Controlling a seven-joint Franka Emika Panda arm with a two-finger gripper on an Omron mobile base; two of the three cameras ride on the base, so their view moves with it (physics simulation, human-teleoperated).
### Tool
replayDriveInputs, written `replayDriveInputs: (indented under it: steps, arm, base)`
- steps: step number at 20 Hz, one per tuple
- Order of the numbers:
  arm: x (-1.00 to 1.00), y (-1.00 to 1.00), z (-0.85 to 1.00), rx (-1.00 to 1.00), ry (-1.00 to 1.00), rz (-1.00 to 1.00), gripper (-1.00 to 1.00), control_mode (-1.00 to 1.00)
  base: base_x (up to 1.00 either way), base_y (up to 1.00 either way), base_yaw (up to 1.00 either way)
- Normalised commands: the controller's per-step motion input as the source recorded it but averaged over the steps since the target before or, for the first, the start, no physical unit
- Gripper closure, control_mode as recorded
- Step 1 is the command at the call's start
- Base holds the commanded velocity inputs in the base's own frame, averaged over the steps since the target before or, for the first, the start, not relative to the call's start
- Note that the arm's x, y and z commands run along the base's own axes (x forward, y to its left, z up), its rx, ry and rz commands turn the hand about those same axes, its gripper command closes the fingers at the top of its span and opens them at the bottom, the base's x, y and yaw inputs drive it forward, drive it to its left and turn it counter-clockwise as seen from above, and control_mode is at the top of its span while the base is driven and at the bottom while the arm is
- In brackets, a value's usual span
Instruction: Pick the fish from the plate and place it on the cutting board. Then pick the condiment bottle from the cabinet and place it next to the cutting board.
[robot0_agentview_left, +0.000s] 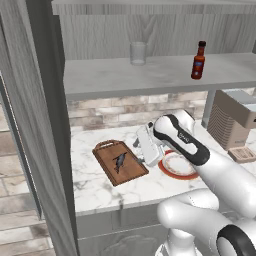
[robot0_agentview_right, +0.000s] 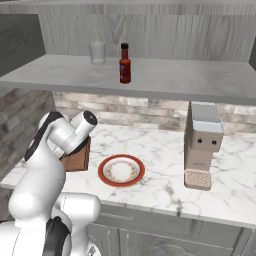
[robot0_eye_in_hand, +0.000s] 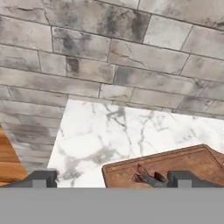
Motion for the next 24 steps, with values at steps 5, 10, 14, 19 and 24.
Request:
replayDriveInputs:
  steps: [5, 10, 14, 19, 24]
  arm:
    - [-0.23, 0.0, 0.42, 0.03, -0.12, 0.11, -1.0, -1.0]
    - [-0.25, 0.0, 0.35, 0.02, -0.11, 0.08, -1.0, -1.0]
    - [-0.26, 0.0, 0.28, 0.01, -0.08, 0.06, -1.0, -1.0]
    - [-0.31, 0.0, 0.28, 0.02, -0.05, 0.05, -1.0, -1.0]
    - [-0.32, 0.0, 0.32, 0.02, -0.04, 0.05, -1.0, -1.0]
  base:
    - [0.0, 0.0, 0.0]
    - [0.0, 0.0, 0.0]
    - [0.0, 0.0, 0.0]
    - [0.0, 0.0, 0.0]
    - [0.0, 0.0, 0.0]
